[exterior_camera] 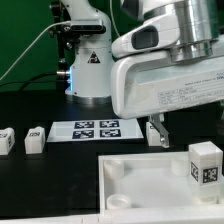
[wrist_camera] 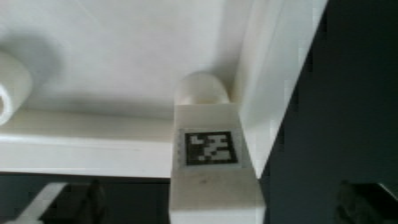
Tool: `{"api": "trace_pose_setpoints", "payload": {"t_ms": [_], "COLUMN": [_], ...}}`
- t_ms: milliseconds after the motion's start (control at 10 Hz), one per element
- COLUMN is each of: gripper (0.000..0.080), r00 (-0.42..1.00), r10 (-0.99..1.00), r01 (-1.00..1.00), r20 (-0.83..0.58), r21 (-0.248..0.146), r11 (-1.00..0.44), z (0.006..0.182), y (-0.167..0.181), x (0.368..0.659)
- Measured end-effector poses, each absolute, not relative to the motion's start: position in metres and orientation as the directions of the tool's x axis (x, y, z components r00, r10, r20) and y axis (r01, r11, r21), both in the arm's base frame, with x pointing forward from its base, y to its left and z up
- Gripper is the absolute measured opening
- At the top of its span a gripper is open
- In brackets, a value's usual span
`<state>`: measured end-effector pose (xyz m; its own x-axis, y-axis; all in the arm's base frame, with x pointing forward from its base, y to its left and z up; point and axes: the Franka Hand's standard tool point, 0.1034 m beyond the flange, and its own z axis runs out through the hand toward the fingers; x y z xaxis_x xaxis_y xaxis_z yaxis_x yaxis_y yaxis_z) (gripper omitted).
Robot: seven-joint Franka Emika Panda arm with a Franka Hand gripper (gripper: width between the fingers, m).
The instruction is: Assemble one leg
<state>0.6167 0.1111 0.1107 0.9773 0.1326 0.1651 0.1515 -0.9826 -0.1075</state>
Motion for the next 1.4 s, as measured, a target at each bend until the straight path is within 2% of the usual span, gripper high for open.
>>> {"api": "trace_pose_setpoints", "payload": {"t_ms": [400, 1400], "gripper": [0.0649, 0.0649], "r00": [0.97, 0.982], "r10": [0.178, 0.161], "r01": [0.151, 0.146], "r20": [-0.169, -0.093], "r21": [-0.158, -0.149], "r11": [-0.976, -0.978], "z": [0.104, 0.083], "y": [0.118, 0.125], "x": [0.607, 0.626]}}
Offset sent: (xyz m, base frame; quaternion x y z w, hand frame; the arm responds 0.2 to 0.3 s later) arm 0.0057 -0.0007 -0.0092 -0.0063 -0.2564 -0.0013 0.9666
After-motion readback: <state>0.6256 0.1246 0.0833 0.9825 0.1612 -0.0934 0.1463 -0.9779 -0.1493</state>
